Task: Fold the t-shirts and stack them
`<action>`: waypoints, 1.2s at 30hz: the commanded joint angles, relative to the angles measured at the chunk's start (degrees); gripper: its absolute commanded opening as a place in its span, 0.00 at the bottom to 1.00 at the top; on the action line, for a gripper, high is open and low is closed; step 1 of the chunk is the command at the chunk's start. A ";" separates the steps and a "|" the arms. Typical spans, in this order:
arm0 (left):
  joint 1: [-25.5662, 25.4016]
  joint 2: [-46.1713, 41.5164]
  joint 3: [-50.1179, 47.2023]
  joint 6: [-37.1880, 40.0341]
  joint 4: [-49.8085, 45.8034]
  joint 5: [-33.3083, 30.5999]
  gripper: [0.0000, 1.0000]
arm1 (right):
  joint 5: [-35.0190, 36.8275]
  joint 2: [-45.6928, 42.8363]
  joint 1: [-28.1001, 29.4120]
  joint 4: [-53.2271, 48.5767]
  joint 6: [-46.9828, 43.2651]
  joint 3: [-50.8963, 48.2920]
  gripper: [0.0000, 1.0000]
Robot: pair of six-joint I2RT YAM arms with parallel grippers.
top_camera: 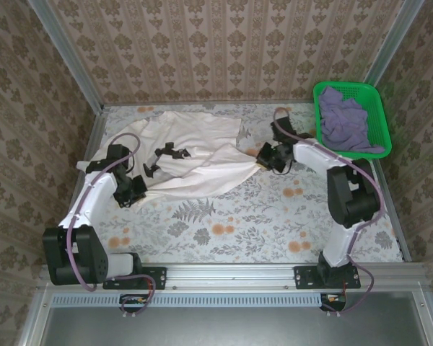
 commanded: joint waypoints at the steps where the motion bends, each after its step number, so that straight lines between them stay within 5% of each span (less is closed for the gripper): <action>1: 0.32 0.03 2.54 0.27 -4.48 7.65 0.00 | -0.28 -4.13 -3.35 -10.72 -8.65 -1.45 0.00; 5: 0.16 0.07 4.36 2.18 -7.79 13.88 0.00 | 2.84 -6.24 -6.14 -17.61 -15.60 -0.85 0.00; 8: -0.44 0.22 4.87 3.14 -10.76 14.90 0.23 | 4.59 -6.45 -8.48 -18.75 -17.75 -2.44 0.00; 10: -0.44 -0.56 4.99 2.85 -11.41 11.88 0.29 | 4.95 -6.66 -10.12 -17.48 -17.83 -4.28 0.00; 15: -0.14 -1.35 7.05 0.68 -7.48 17.40 0.30 | 4.05 -8.36 -12.27 -14.49 -16.51 -7.50 0.00; 20: -4.35 -0.15 7.28 0.01 -3.48 16.50 0.46 | 4.09 -11.02 -13.20 -12.72 -13.21 -8.17 0.16; 21: -6.06 0.69 7.90 0.13 -3.01 14.92 0.48 | 4.07 -12.95 -13.14 -10.94 -11.55 -9.05 0.25; 22: -7.59 2.29 8.85 0.52 -2.44 13.00 0.49 | 3.92 -15.21 -12.76 -7.92 -9.78 -10.59 0.34; 25: -11.49 9.06 13.45 1.94 -0.60 10.06 0.51 | 2.76 -18.99 -9.88 0.40 -5.32 -13.87 0.36; 36: -23.87 46.55 47.29 10.01 -2.10 0.59 0.51 | 5.04 -3.01 5.46 0.63 1.36 -8.51 0.26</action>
